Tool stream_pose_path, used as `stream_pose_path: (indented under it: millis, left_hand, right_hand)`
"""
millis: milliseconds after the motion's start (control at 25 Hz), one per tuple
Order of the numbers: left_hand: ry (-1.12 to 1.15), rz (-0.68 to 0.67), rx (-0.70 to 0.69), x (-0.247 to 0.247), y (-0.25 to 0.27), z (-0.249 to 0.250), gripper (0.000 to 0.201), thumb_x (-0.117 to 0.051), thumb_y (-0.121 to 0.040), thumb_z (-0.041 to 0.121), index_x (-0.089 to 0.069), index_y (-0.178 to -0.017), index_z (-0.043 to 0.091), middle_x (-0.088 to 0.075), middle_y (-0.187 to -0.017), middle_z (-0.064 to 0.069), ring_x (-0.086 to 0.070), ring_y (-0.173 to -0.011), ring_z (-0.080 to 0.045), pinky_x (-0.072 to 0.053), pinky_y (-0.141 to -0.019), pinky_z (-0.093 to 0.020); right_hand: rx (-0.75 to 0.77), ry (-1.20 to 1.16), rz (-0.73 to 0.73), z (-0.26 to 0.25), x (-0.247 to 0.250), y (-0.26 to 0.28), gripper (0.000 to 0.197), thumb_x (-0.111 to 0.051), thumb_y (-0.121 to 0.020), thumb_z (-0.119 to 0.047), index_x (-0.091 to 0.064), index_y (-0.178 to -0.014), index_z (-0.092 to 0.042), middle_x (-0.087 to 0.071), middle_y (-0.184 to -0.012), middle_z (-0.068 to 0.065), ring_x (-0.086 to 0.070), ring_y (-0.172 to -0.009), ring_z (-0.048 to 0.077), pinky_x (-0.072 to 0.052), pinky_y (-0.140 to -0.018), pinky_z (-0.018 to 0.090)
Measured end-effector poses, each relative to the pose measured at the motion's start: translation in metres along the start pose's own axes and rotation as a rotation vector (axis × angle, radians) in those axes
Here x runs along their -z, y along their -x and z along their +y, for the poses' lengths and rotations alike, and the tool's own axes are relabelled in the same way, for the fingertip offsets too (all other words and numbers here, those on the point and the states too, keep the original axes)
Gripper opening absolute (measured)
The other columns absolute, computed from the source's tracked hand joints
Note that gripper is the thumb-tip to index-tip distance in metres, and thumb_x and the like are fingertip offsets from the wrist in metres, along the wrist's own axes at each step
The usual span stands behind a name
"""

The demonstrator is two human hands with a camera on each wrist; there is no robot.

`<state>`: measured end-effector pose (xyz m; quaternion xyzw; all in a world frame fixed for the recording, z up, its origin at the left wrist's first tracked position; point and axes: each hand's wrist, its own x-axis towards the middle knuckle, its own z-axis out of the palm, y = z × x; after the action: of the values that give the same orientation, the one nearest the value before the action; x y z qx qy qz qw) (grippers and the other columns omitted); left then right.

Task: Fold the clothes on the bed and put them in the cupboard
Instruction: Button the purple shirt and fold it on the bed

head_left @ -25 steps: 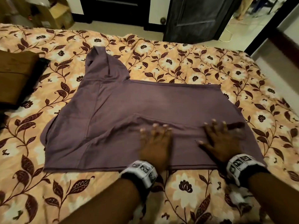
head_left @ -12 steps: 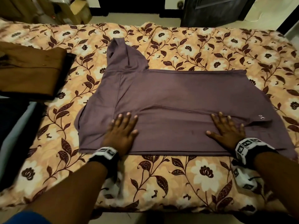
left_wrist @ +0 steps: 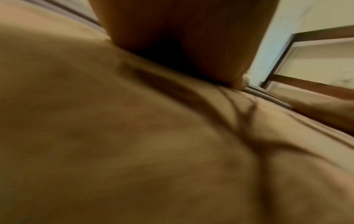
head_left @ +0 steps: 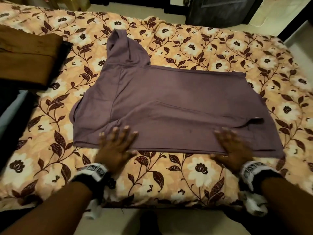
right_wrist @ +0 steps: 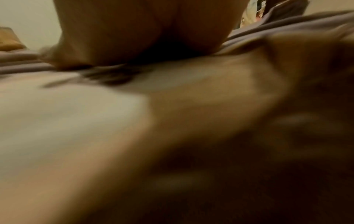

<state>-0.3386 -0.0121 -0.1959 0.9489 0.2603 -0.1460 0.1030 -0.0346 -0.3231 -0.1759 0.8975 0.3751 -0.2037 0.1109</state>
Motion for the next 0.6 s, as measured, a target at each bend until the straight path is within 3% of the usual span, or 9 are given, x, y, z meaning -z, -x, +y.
stream_pose_path:
  millis: [80,160,240,280,320,400,440,520,600]
  left_hand:
    - [-0.029,-0.008,0.138,0.001,0.022,-0.053,0.069,0.011,-0.075,0.083,0.025,-0.138,0.059,0.033,-0.151,0.021,0.021,-0.146,-0.024,0.023,-0.106,-0.06]
    - [0.042,-0.043,0.223,0.011,0.033,-0.072,0.067,-0.003,-0.079,0.077,0.021,-0.14,0.06,0.03,-0.15,0.025,0.019,-0.146,-0.023,0.011,-0.108,-0.066]
    - [0.01,-0.04,0.221,0.025,0.037,-0.061,0.071,-0.031,-0.086,0.066,0.0,-0.148,0.054,0.01,-0.16,0.017,-0.001,-0.149,-0.03,-0.007,-0.109,-0.066]
    - [-0.032,-0.017,0.203,0.032,0.038,-0.054,0.07,-0.048,-0.087,0.055,-0.022,-0.151,0.043,-0.015,-0.162,0.004,-0.025,-0.143,-0.037,-0.023,-0.103,-0.065]
    - [-0.064,-0.015,0.197,0.036,0.042,-0.05,0.064,-0.061,-0.084,0.043,-0.045,-0.145,0.029,-0.042,-0.15,-0.008,-0.048,-0.124,-0.042,-0.04,-0.092,-0.06]
    - [-0.033,0.003,0.253,0.042,0.047,-0.049,0.048,-0.062,-0.086,0.027,-0.059,-0.133,0.018,-0.057,-0.129,-0.013,-0.061,-0.097,-0.042,-0.052,-0.075,-0.048]
    - [0.045,0.04,0.304,0.042,0.048,-0.05,0.045,-0.059,-0.09,0.023,-0.057,-0.134,0.018,-0.054,-0.134,-0.011,-0.062,-0.101,-0.04,-0.052,-0.078,-0.045]
    - [0.141,0.087,0.328,0.044,0.048,-0.054,0.039,-0.056,-0.093,0.016,-0.059,-0.132,0.018,-0.054,-0.139,-0.01,-0.06,-0.111,-0.037,-0.05,-0.089,-0.043]
    - [0.144,0.131,0.33,0.057,0.046,-0.055,0.031,-0.054,-0.094,0.016,-0.064,-0.122,0.018,-0.063,-0.125,-0.015,-0.063,-0.105,-0.037,-0.051,-0.087,-0.043]
  right_hand:
    - [-0.181,-0.006,-0.06,0.067,0.006,0.013,0.092,0.001,-0.055,-0.096,0.037,-0.129,-0.055,0.032,-0.151,-0.012,0.009,-0.147,0.023,-0.011,-0.116,0.057]
    - [-0.231,-0.019,-0.091,0.095,0.016,0.021,0.086,-0.005,-0.068,-0.087,0.033,-0.135,-0.05,0.027,-0.154,-0.008,0.0,-0.148,0.026,-0.02,-0.113,0.056]
    - [-0.153,-0.017,-0.001,0.074,0.023,0.026,0.071,-0.025,-0.092,-0.058,-0.013,-0.153,-0.026,-0.014,-0.159,0.01,-0.032,-0.137,0.039,-0.035,-0.101,0.059]
    - [-0.195,0.039,-0.118,0.063,0.025,0.029,0.062,-0.041,-0.089,-0.042,-0.041,-0.143,-0.012,-0.039,-0.148,0.019,-0.05,-0.118,0.045,-0.043,-0.088,0.061]
    - [-0.133,0.138,-0.03,0.055,0.021,0.03,0.06,-0.054,-0.08,-0.031,-0.053,-0.134,-0.007,-0.051,-0.137,0.022,-0.059,-0.102,0.046,-0.048,-0.08,0.059]
    - [-0.123,0.134,0.082,0.048,0.017,0.037,0.061,-0.058,-0.086,-0.026,-0.04,-0.142,-0.012,-0.045,-0.143,0.017,-0.061,-0.106,0.038,-0.049,-0.091,0.048]
    - [-0.196,0.1,0.059,0.05,0.016,0.038,0.056,-0.052,-0.094,-0.027,-0.035,-0.145,-0.015,-0.041,-0.146,0.018,-0.057,-0.114,0.036,-0.044,-0.1,0.043]
    - [-0.28,-0.053,0.094,0.053,0.02,0.036,0.038,-0.043,-0.099,-0.024,-0.05,-0.134,-0.013,-0.048,-0.137,0.024,-0.05,-0.12,0.041,-0.035,-0.109,0.045]
    - [-0.312,-0.136,0.209,0.057,0.02,0.031,0.033,-0.045,-0.098,-0.023,-0.058,-0.126,-0.013,-0.054,-0.131,0.024,-0.049,-0.119,0.041,-0.034,-0.108,0.045]
